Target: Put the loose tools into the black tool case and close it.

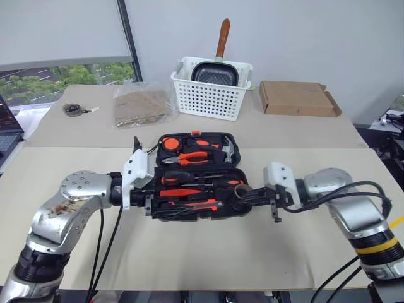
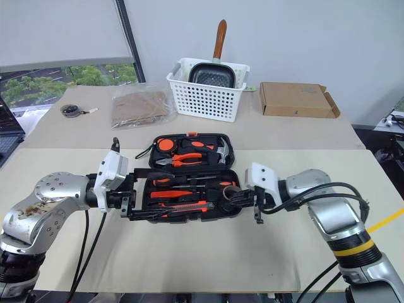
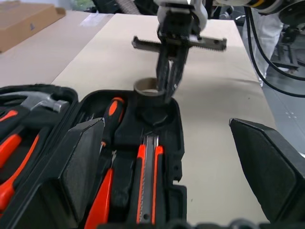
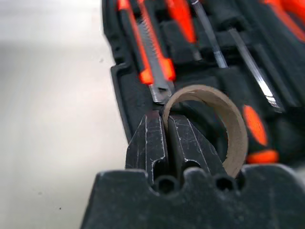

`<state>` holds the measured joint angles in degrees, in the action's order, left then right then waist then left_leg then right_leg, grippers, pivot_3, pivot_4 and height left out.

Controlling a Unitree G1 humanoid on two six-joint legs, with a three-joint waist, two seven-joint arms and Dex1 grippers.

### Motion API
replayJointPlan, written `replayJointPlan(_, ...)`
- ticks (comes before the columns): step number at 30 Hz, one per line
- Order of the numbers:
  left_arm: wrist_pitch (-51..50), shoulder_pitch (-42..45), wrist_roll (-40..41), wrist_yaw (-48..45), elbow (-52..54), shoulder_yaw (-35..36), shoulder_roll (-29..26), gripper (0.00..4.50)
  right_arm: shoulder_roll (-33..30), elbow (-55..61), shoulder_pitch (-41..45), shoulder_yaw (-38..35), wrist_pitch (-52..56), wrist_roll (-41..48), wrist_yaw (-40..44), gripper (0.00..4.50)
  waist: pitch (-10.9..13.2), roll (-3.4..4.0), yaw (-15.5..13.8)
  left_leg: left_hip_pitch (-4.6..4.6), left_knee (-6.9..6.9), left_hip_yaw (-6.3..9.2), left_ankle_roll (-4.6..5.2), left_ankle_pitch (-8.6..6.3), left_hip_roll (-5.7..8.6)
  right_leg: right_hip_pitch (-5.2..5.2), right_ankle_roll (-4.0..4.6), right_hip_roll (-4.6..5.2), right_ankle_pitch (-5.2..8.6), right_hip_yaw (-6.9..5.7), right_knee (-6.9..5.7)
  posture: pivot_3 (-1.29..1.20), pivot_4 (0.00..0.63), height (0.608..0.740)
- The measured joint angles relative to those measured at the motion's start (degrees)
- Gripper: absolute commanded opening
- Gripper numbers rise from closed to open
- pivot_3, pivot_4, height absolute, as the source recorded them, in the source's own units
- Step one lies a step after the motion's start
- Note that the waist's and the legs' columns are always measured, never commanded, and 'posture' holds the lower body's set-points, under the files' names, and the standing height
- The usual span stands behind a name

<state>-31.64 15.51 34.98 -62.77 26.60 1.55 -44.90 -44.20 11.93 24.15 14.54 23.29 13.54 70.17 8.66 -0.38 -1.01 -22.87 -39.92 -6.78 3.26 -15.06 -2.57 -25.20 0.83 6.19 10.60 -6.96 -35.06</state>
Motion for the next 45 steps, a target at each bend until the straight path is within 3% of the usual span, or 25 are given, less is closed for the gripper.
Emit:
replayJointPlan(10, -0.03, -5.39, 0.17, 1.83, 2.67, 2.23, -2.69, 4.50, 1.74, -0.01, 1.83, 4.69, -0.18, -3.50, -0.80, 0.06, 0.01, -0.01, 0.16, 0.02, 0.00, 0.07, -0.08, 0.03, -0.02, -0.03, 0.01, -0.01, 0.01, -0.06, -0.08, 0.00, 0.150, 0.700)
replayJointPlan(22, 0.10, -5.42, 0.96, 2.67, 2.70, 2.23, -3.09, 4.50, -1.87, 0.36, 2.43, 4.50, 0.93, -3.76, 0.23, 4.08, 0.01, -0.01, 0.20, -0.01, 0.01, 0.02, -0.02, 0.00, -0.01, -0.04, 0.03, -0.01, 0.01, -0.04, -0.03, 0.00, 0.150, 0.700)
replayJointPlan(24, 0.12, -5.42, 0.95, 2.62, 2.67, 2.23, -3.13, 4.50, -2.36, 0.55, 2.44, 4.47, 1.29, -3.64, 0.48, 4.45, 0.01, -0.01, 0.23, -0.01, 0.01, 0.01, -0.02, 0.00, -0.01, -0.05, 0.03, -0.01, 0.01, -0.04, -0.04, 0.00, 0.150, 0.700)
replayJointPlan(29, 0.20, -5.41, 0.94, 2.51, 2.59, 2.21, -3.16, 4.50, 1.23, 3.89, 4.26, 2.05, 5.50, 1.01, -0.71, 4.45, 0.01, -0.01, 0.43, 0.02, 0.02, 0.04, -0.10, 0.05, -0.05, -0.08, 0.03, -0.05, 0.00, -0.03, -0.11, 0.00, 0.150, 0.700)
replayJointPlan(32, 0.25, -5.41, 0.92, 2.47, 2.53, 2.21, -3.16, 4.50, 3.40, 5.88, 4.99, 1.74, 7.17, 2.79, -1.84, 3.70, 0.01, -0.02, 0.30, 0.03, 0.04, 0.09, -0.12, 0.06, -0.07, -0.06, 0.04, -0.08, 0.01, -0.07, -0.11, 0.00, 0.150, 0.700)
replayJointPlan(41, 0.40, -5.82, 1.24, 3.55, 1.43, 3.51, -2.19, 4.50, 6.33, 0.23, 5.69, 2.26, 5.17, 2.24, -4.44, 0.63, 0.02, -0.02, 0.22, 0.00, 0.03, 0.03, -0.06, 0.02, -0.01, -0.05, 0.04, -0.03, 0.01, -0.05, -0.06, 0.00, 0.150, 0.700)
replayJointPlan(45, 1.21, -5.51, 2.35, 6.94, -3.94, 6.68, 3.05, 4.50, 9.75, -12.82, 10.67, -0.61, 1.34, 0.07, -9.24, 0.63, 0.05, -0.07, 0.38, 0.11, 0.01, 0.01, -0.15, 0.09, -0.02, 0.00, 0.04, -0.08, -0.01, -0.04, -0.17, 0.00, 0.150, 0.700)
